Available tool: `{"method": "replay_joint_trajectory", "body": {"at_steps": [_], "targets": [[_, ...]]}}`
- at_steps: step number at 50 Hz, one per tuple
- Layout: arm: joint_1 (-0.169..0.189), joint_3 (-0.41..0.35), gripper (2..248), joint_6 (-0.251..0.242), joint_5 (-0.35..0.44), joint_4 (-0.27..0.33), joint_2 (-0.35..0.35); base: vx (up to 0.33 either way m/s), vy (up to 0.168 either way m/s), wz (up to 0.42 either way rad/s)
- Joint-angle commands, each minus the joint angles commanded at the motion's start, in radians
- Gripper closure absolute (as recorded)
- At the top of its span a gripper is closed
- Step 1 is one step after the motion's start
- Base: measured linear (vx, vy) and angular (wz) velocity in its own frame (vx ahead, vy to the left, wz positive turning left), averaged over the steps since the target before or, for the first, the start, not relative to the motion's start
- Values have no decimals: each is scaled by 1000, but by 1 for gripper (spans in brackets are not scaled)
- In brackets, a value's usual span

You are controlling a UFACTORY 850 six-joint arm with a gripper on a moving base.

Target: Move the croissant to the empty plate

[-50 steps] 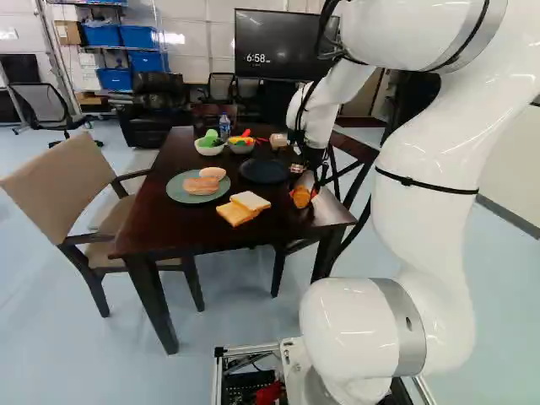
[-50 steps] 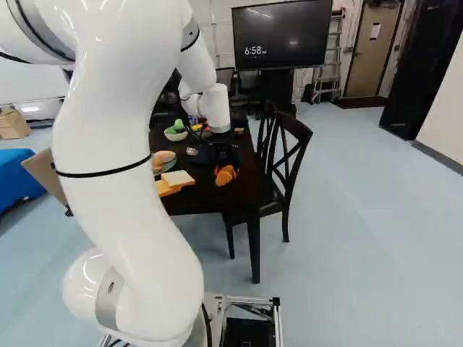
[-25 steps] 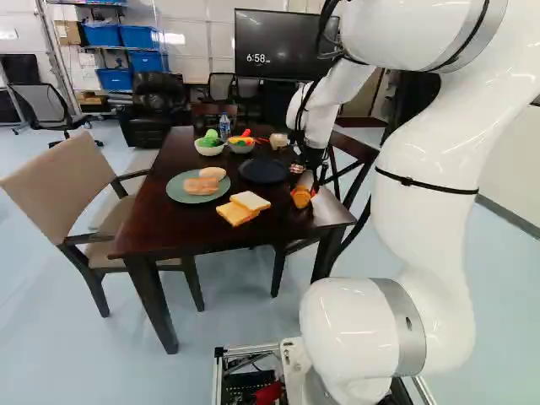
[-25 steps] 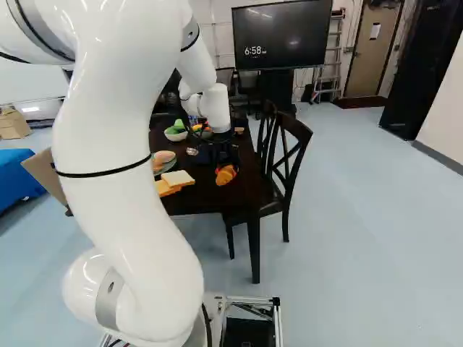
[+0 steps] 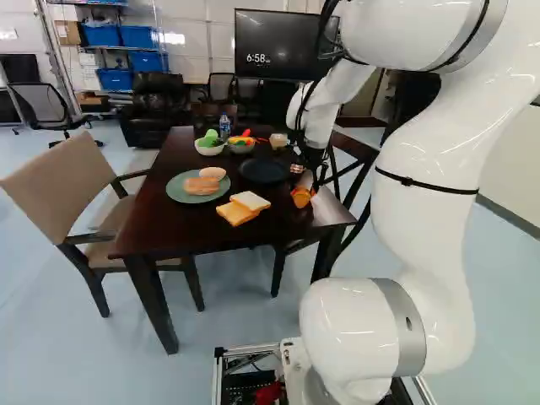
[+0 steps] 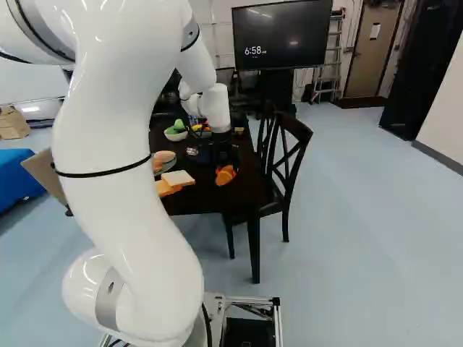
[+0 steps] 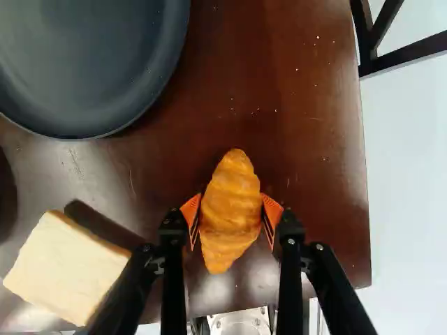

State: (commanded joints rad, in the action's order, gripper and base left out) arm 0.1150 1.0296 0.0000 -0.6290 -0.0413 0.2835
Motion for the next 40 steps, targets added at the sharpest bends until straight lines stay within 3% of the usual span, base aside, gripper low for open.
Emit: {"method": "replay_joint_trajectory", "body": {"at_steps": [15, 40], "targets": [[-10, -9, 121, 0, -3, 0, -44, 0, 0, 0], [-88, 49, 121, 0, -35, 0, -67, 0, 0, 0]]}}
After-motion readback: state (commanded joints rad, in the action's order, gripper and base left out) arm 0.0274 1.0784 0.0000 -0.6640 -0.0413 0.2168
